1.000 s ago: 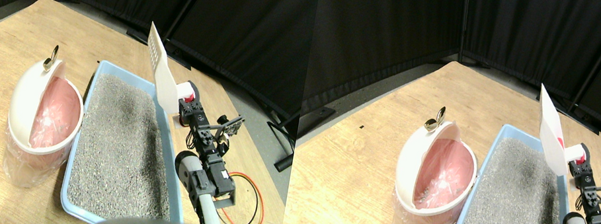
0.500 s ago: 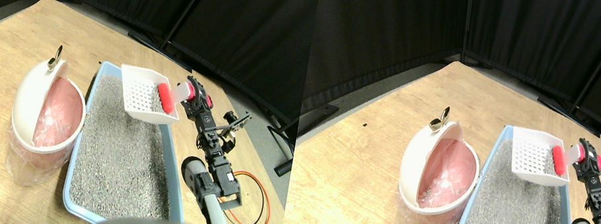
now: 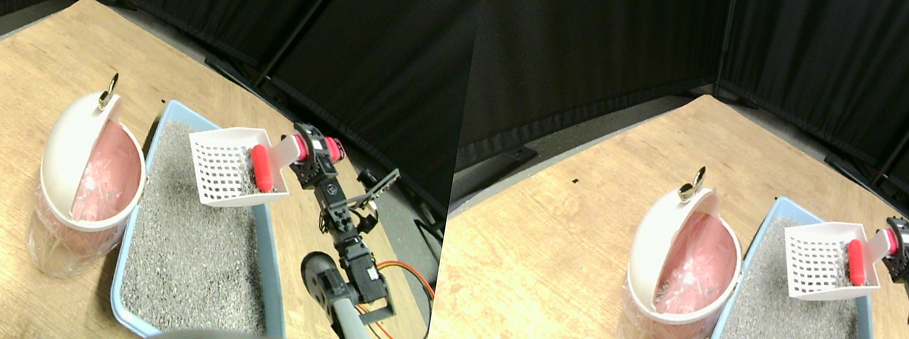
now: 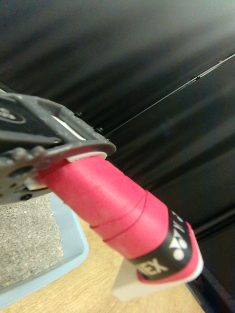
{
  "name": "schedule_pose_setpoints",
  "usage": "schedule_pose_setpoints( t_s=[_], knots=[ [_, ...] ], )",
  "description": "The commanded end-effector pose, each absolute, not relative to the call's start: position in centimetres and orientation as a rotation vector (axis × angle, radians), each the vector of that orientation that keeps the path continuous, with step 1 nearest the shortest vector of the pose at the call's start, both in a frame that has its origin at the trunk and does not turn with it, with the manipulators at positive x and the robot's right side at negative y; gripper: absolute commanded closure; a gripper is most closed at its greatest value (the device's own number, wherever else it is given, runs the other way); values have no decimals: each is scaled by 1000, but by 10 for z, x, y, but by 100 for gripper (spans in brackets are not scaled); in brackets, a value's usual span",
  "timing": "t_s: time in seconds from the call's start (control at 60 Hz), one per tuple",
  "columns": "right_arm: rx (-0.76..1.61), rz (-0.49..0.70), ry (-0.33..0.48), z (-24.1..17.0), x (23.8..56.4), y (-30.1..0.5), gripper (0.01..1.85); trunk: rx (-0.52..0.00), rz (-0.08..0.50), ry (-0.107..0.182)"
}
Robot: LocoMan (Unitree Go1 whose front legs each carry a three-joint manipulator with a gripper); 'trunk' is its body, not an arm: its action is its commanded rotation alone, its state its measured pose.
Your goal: Scoop (unimanual)
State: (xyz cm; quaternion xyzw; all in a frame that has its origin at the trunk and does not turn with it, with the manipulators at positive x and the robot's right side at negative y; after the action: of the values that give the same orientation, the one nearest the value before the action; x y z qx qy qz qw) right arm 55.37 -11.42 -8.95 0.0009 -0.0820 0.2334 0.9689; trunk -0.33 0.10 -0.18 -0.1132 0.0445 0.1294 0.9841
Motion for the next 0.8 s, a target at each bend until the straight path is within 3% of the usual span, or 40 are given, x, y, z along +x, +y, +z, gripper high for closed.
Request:
schedule_pose_setpoints(
  t_s=[0.017, 0.8],
  knots=[
    [42, 468, -221, -83, 552, -118, 181, -233, 308, 104],
    [182, 550, -127, -92, 533, -85, 181, -260, 404, 72]
  ],
)
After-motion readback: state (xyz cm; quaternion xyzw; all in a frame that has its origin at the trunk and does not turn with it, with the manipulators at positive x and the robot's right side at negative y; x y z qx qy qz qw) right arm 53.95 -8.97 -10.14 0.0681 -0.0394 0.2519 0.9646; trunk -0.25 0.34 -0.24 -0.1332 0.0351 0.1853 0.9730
